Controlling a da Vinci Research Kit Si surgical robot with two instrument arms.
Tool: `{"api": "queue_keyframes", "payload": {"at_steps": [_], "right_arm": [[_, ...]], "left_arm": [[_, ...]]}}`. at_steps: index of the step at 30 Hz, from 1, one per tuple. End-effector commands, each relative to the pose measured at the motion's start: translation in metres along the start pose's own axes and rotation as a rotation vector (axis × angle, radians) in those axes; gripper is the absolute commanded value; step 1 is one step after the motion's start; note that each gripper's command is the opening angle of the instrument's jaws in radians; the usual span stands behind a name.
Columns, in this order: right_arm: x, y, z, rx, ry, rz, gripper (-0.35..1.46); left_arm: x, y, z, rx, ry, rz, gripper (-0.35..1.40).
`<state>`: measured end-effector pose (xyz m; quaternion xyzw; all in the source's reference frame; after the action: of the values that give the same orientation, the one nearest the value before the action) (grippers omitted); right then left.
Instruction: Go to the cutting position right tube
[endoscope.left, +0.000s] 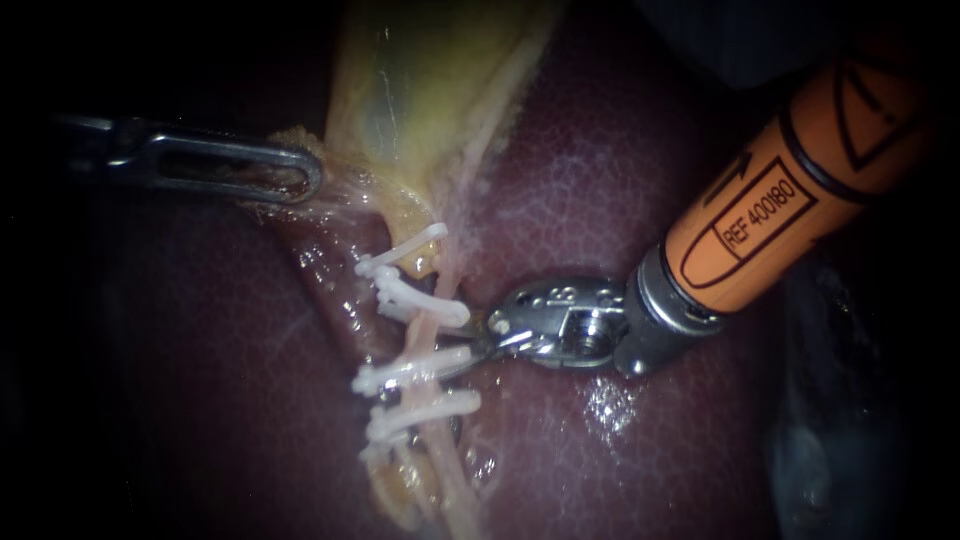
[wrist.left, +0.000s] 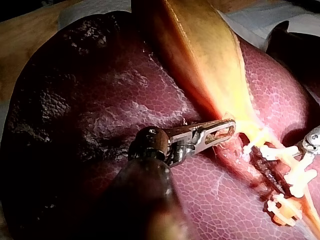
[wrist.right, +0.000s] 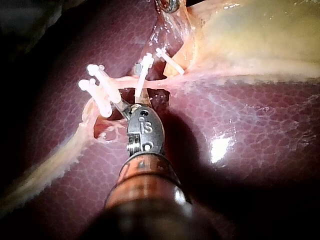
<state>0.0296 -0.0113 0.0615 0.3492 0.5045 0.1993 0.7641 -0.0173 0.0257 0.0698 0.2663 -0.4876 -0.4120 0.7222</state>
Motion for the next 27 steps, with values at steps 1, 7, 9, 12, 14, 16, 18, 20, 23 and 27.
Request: {"api": "queue_keyframes", "payload": {"at_steps": [1,7,9,12,14,16,18,20,23,27], "right_arm": [[-0.0001,0.0002,0.0000,0.000,0.000,-0.001,1.30],[-0.0015,0.0015,-0.0003,-0.001,-0.002,0.017,1.31],[-0.0023,0.0023,-0.0005,-0.001,-0.003,0.025,1.31],[-0.0038,0.0035,-0.0006,-0.012,-0.042,0.033,1.28],[-0.0050,0.0042,-0.0007,-0.022,-0.081,0.030,1.26],[-0.0058,0.0047,-0.0008,-0.029,-0.105,0.027,1.25],[-0.0065,0.0051,-0.0010,-0.033,-0.124,0.025,1.25],[-0.0069,0.0053,-0.0015,-0.033,-0.134,0.024,1.25],[-0.0071,0.0054,-0.0023,-0.030,-0.140,0.023,1.23],[-0.0073,0.0052,-0.0038,-0.026,-0.156,0.035,1.25]], "left_arm": [[0.0000,0.0000,0.0000,0.000,0.000,0.000,-0.35],[0.0000,0.0000,0.0000,0.000,0.000,0.000,-0.35],[0.0000,0.0000,0.0000,0.000,0.000,0.000,-0.35],[0.0001,0.0001,0.0000,0.000,0.000,0.001,-0.35],[0.0001,0.0001,0.0001,0.000,0.000,0.001,-0.35],[0.0001,0.0001,0.0001,0.000,0.000,0.001,-0.35],[0.0001,0.0001,0.0001,0.000,0.000,0.001,-0.35],[0.0001,0.0001,0.0001,0.000,0.000,0.001,-0.35],[0.0002,0.0001,0.0000,0.000,0.000,0.001,-0.35],[0.0002,0.0001,0.0000,0.000,0.000,0.001,-0.35]]}}
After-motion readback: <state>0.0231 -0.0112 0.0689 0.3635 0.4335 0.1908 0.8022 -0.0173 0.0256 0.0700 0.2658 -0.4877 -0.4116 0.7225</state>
